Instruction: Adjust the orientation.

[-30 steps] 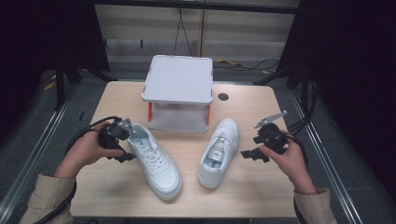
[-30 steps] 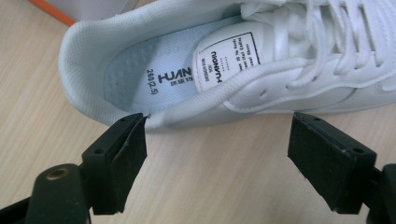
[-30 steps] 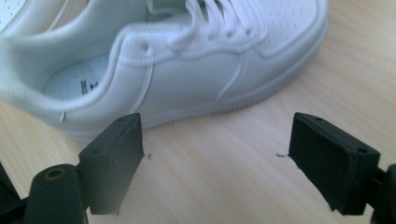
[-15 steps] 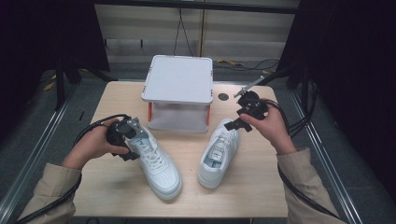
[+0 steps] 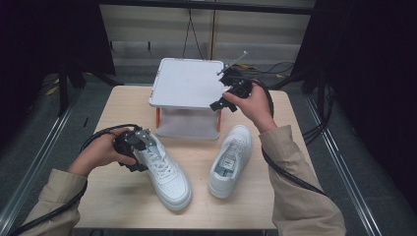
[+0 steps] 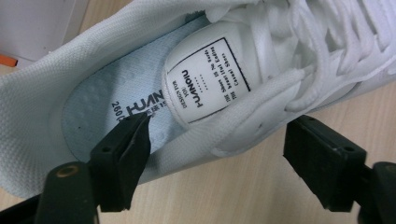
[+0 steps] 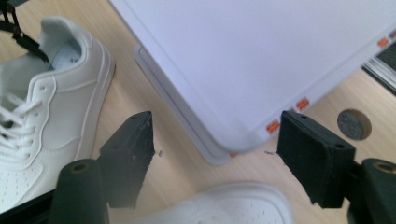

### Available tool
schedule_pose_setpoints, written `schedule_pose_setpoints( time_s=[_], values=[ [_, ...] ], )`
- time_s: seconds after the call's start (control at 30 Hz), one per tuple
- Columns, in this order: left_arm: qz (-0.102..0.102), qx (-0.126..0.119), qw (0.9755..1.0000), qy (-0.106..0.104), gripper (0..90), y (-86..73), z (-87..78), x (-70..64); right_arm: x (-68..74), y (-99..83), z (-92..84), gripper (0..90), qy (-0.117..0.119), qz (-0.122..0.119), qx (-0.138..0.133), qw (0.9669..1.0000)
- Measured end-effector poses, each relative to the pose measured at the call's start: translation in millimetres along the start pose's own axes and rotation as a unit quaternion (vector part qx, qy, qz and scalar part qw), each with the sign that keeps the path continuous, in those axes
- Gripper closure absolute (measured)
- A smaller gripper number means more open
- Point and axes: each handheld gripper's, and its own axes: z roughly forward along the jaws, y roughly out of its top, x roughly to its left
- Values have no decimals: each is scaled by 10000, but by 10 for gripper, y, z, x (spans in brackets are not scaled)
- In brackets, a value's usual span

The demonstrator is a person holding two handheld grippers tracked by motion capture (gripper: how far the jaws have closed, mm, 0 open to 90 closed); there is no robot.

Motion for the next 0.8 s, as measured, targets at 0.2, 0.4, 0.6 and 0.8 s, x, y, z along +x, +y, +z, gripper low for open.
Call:
schedule_pose_setpoints(
  time_s=[0.2,0.4,0.6,0.8],
  values=[
    [-40,33,10000,62,326,-21,-30,3,54,218,129,301,-34,-90,21,10000],
    [-281,359,9990,21,481,-82,-119,-36,97,343,293,343,-126,-153,130,9997],
    [-691,425,9967,-66,576,-227,-201,-164,124,328,394,381,-211,-184,160,9995],
    [-751,454,9955,-350,712,-323,-272,-361,132,284,451,391,-172,-53,129,9998]
  ],
)
